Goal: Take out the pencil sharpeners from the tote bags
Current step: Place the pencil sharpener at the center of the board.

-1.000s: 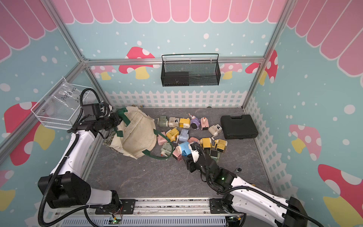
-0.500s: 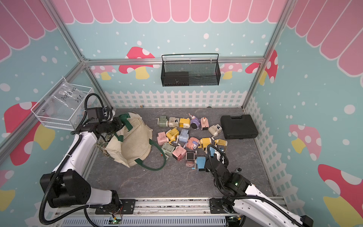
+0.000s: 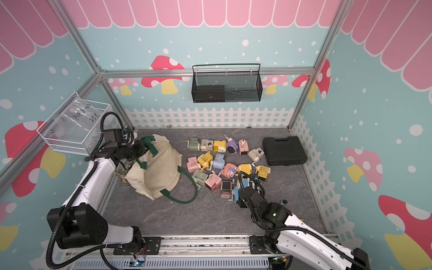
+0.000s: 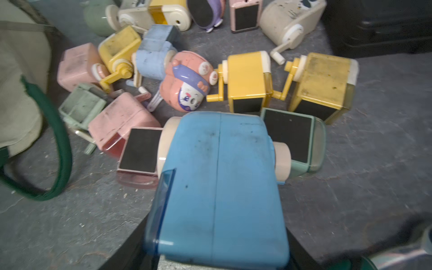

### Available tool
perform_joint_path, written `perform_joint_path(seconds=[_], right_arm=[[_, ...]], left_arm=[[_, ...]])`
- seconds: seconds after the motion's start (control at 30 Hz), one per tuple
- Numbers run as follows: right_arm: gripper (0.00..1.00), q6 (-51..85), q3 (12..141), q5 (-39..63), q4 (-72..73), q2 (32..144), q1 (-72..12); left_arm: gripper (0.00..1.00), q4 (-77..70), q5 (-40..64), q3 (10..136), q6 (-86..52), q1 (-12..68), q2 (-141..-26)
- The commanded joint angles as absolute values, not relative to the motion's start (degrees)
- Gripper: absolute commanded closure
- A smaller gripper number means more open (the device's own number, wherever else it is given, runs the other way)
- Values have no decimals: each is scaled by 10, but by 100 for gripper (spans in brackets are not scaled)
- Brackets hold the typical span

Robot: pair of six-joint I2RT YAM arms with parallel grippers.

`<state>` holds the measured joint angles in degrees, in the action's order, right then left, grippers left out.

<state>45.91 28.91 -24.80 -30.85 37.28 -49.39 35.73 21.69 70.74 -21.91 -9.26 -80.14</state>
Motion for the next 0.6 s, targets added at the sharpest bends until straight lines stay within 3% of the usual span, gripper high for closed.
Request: perform_joint_path(seconds=[0.0, 0.13, 0.4, 0.57], right_arm=[[55, 360, 279, -158, -197, 382, -492], [55, 287, 293, -46, -137, 443, -495], [56, 221, 249, 85, 5, 487, -509], [55, 201, 242, 112, 42, 564, -542]], left_arm=[[100, 355, 224, 701, -219, -96, -788], [100, 357, 222, 698, -217, -96, -788], [100, 358, 214, 693, -212, -96, -787], [100, 358, 214, 693, -210, -96, -787]])
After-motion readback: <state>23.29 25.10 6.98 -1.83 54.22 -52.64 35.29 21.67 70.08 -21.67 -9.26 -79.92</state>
